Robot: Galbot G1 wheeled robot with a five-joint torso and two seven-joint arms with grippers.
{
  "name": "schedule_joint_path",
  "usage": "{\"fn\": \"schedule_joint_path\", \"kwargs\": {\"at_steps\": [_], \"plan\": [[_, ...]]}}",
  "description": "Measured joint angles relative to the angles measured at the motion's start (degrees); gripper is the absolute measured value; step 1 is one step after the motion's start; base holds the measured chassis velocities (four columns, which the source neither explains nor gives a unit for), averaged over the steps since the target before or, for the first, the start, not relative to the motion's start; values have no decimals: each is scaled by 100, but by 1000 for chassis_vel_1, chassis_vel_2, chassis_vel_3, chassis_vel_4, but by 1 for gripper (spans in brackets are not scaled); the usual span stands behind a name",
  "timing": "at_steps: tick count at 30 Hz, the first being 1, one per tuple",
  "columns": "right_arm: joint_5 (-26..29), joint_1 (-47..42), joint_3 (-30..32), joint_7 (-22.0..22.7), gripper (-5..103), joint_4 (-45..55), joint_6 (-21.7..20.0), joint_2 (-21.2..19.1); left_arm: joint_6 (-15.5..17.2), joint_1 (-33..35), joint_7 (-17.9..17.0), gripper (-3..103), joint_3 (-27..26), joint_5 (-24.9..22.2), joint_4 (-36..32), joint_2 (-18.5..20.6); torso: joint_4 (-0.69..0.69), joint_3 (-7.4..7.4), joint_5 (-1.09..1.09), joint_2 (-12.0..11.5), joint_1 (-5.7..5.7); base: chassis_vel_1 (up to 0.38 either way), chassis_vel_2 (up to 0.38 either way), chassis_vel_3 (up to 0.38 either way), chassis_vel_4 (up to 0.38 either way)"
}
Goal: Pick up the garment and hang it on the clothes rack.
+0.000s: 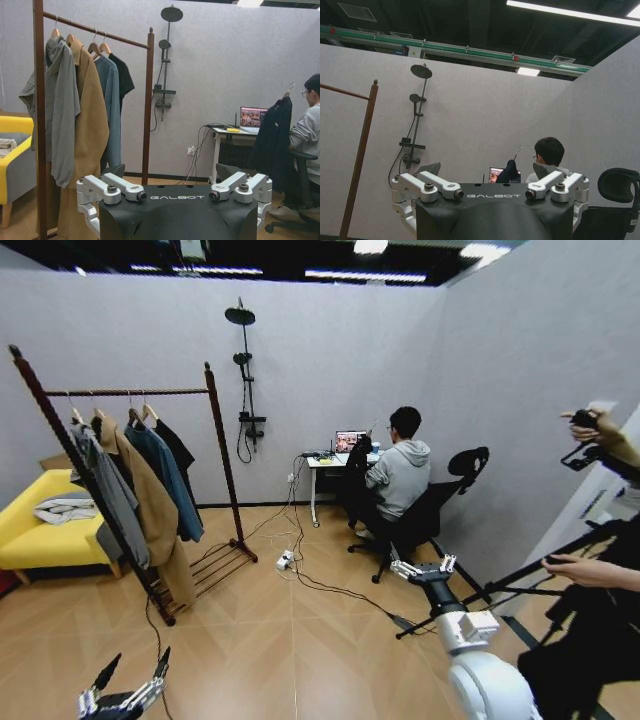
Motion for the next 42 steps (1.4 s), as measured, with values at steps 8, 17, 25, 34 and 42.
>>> {"fn": "schedule_joint_path", "kwargs": {"at_steps": [8, 17, 25, 34, 42], "plan": [[1, 57, -23, -8, 100, -38, 11, 16, 0, 0, -1, 100, 0, 0, 0, 0, 1, 3, -1, -5, 7, 14, -34, -23, 14], [68, 56, 5, -5, 100, -83, 34, -8, 0, 0, -1, 100, 0, 0, 0, 0, 1, 2, -1, -5, 7, -57, 5, -2, -50], [274, -41, 90, 76, 100, -118, 44, -106, 0, 0, -1, 100, 0, 0, 0, 0, 1, 2, -1, -3, 4, 0, 0, 0, 0], [313, -33, 103, 85, 100, -124, 67, -131, 0, 0, -1, 100, 0, 0, 0, 0, 0, 2, -1, -4, 4, 0, 0, 0, 0], [287, -6, 69, 67, 100, -124, 47, -101, 0, 0, 0, 100, 0, 0, 0, 0, 0, 2, -1, -4, 4, 0, 0, 0, 0]]}}
